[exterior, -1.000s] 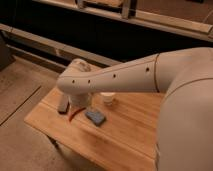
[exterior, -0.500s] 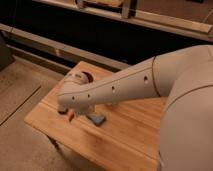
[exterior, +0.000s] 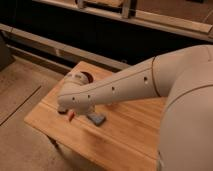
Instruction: Push the ceramic bowl across the table
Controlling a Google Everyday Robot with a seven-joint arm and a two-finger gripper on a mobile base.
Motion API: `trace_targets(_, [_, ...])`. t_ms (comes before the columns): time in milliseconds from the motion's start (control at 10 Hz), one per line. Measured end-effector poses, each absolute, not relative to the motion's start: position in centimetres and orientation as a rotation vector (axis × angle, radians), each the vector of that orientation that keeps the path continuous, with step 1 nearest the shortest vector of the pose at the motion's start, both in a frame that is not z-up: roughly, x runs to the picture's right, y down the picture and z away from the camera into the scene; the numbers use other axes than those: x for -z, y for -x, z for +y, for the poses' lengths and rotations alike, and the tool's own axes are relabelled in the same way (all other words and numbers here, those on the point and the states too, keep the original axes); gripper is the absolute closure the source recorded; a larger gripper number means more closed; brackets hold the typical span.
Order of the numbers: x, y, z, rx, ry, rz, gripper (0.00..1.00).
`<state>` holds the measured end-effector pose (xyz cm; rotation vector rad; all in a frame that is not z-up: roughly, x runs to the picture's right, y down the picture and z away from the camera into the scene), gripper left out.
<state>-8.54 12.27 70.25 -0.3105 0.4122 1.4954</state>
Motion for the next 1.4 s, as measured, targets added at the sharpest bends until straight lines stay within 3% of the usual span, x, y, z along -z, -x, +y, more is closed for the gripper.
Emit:
trace_targets(1200, [-70.4, 8.5, 12.2, -1.496, 0.309, 0.411, 0.35])
trace_targets(1400, [-72.2, 8.6, 9.7, -1.487, 0.262, 0.365, 0.35])
